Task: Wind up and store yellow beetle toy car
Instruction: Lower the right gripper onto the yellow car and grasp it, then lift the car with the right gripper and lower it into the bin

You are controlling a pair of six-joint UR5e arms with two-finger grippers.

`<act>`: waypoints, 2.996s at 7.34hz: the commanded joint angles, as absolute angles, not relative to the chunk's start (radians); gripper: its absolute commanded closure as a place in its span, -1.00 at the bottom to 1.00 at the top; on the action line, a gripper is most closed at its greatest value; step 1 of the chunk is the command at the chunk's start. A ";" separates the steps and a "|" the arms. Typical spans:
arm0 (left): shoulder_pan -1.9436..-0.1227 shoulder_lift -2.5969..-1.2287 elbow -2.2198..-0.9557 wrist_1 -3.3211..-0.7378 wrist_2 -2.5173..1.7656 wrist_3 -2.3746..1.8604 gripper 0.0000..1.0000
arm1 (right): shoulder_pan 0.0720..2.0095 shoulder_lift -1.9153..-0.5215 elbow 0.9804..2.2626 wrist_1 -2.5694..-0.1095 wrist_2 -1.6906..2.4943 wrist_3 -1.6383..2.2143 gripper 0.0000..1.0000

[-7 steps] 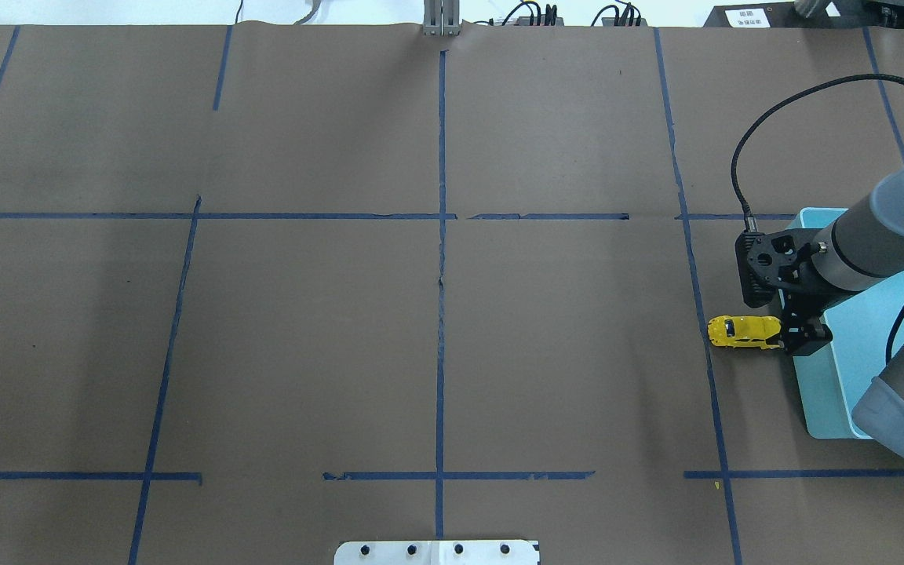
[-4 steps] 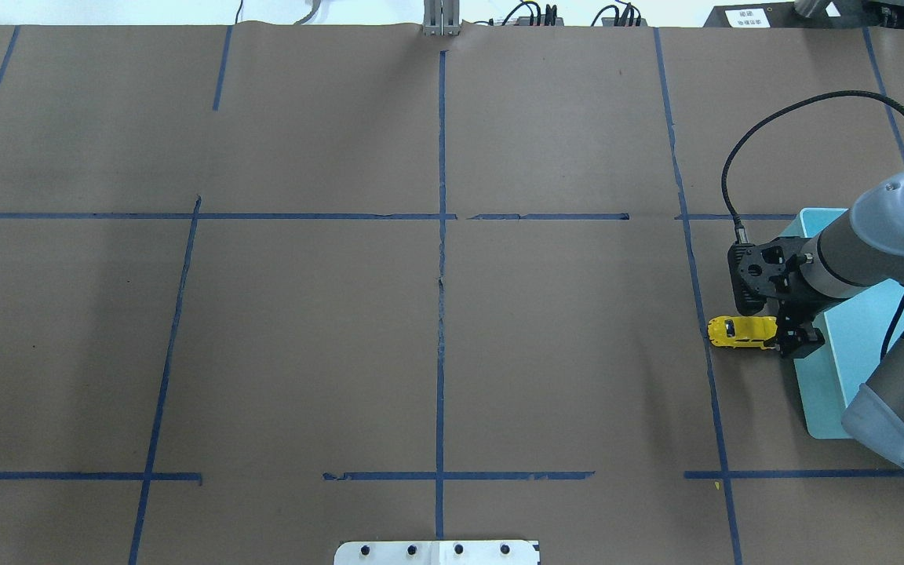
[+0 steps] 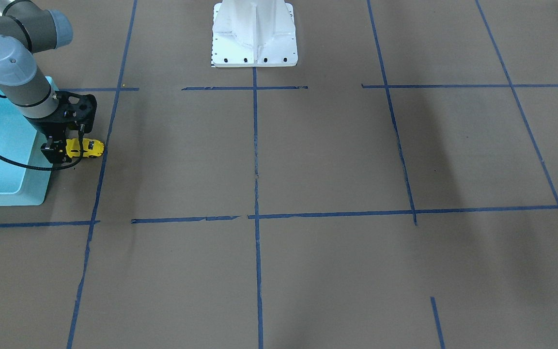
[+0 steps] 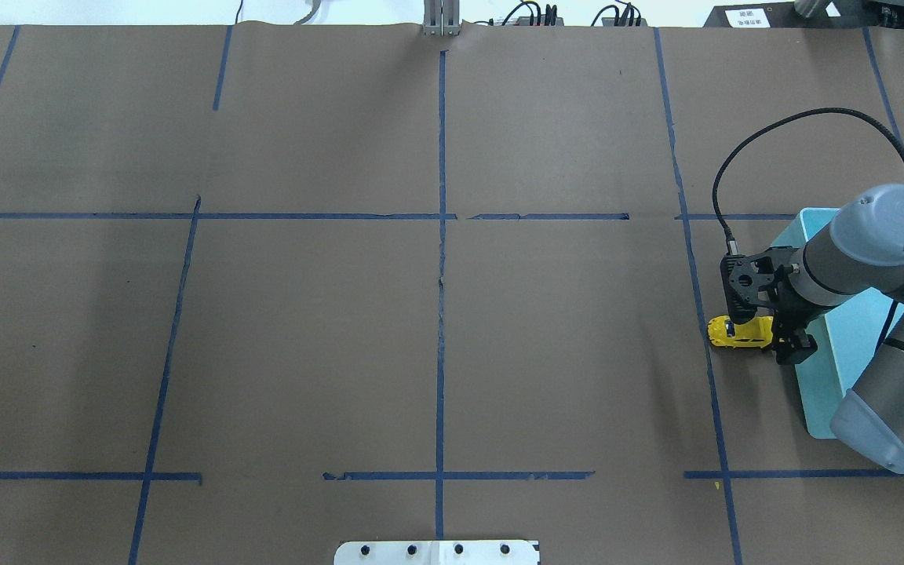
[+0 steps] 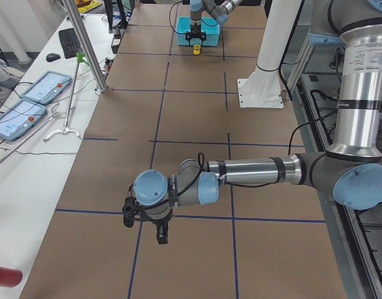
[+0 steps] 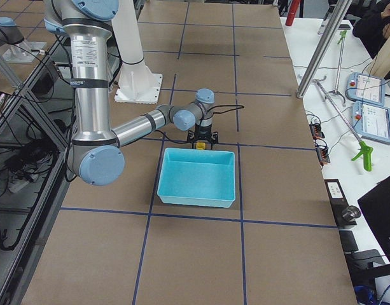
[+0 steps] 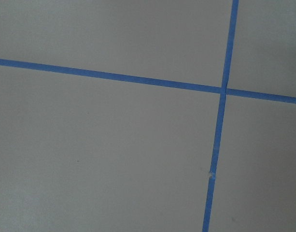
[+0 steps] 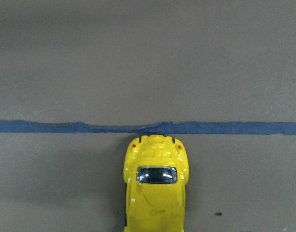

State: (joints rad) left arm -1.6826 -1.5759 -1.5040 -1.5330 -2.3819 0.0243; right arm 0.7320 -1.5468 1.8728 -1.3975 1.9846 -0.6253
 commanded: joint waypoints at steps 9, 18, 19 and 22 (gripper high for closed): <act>-1.692 -1.586 -1.462 -1.542 -2.384 0.031 -1.00 | 0.703 -1.539 1.877 -1.397 1.991 -0.632 0.96; -1.692 -1.586 -1.462 -1.540 -2.384 0.031 -1.00 | 1.047 -1.804 2.189 -1.680 2.122 -1.044 0.99; -1.692 -1.586 -1.462 -1.540 -2.384 0.031 -1.00 | 1.089 -1.792 2.093 -1.677 2.121 -1.113 0.99; -1.692 -1.586 -1.462 -1.540 -2.384 0.031 -1.00 | 1.089 -1.716 1.765 -1.305 2.122 -1.059 1.00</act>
State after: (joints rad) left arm -1.6920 -1.5862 -1.4619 -1.5401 -2.3838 0.0307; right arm 1.0867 -1.7601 1.8962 -1.4420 2.1229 -1.0845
